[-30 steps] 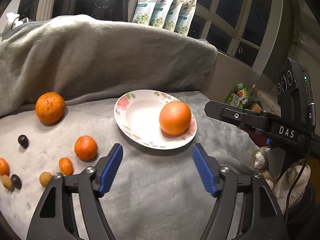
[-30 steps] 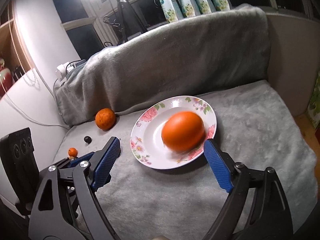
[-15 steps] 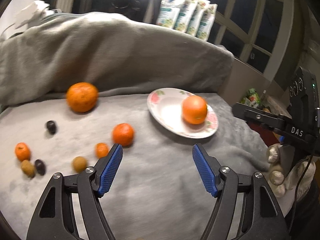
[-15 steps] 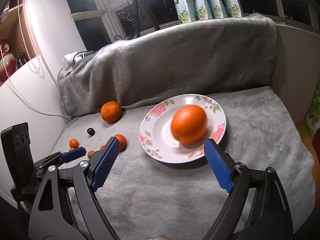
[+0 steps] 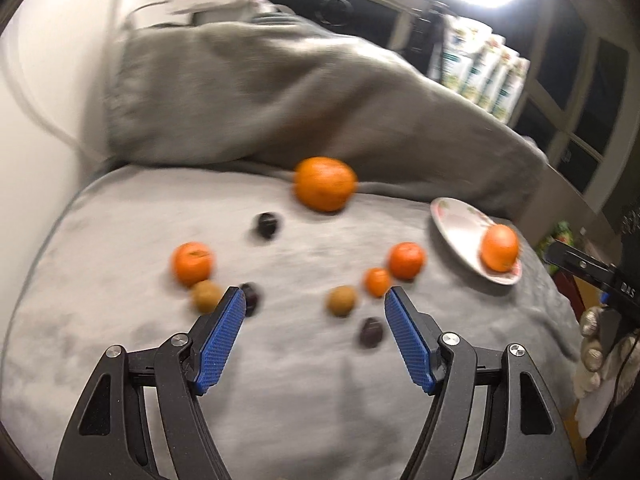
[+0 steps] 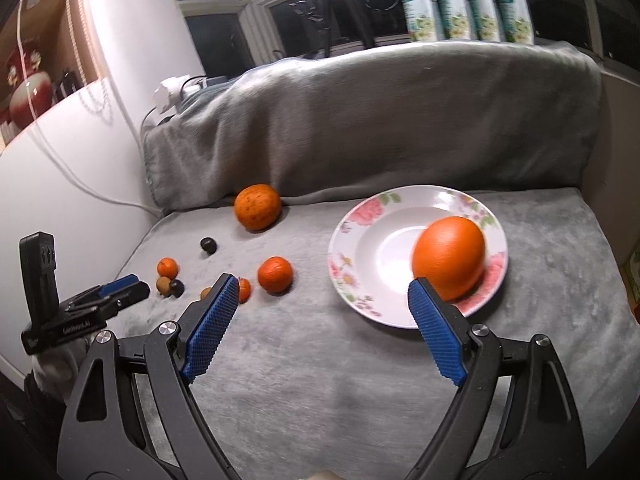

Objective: Organize fruits
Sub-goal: 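Withdraw the left gripper from the plate toward the kiwi, then grasp the brown kiwi with the left gripper while the right gripper grasps a dark plum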

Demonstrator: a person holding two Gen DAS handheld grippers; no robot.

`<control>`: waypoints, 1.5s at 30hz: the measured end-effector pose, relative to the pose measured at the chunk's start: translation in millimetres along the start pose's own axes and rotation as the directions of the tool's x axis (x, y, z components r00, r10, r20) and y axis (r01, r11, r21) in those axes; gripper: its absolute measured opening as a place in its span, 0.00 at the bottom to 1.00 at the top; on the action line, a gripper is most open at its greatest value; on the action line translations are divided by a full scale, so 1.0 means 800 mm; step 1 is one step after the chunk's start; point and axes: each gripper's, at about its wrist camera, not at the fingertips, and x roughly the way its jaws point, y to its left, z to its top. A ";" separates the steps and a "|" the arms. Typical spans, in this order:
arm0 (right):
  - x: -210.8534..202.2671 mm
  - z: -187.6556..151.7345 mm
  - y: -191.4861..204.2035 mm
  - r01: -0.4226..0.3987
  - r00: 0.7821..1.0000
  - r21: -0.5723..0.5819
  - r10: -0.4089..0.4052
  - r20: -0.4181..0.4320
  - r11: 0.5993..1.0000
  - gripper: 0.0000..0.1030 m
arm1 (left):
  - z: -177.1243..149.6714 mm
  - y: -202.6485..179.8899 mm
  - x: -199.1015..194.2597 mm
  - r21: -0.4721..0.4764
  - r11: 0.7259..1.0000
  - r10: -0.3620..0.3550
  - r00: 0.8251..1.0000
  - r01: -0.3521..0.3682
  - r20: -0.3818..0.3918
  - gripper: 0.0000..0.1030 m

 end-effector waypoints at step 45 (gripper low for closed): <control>0.160 -0.056 0.157 -0.176 0.949 -0.283 0.086 -0.304 0.943 0.43 | -0.001 0.092 0.068 -0.171 0.983 0.036 0.990 -0.059 -0.134 0.31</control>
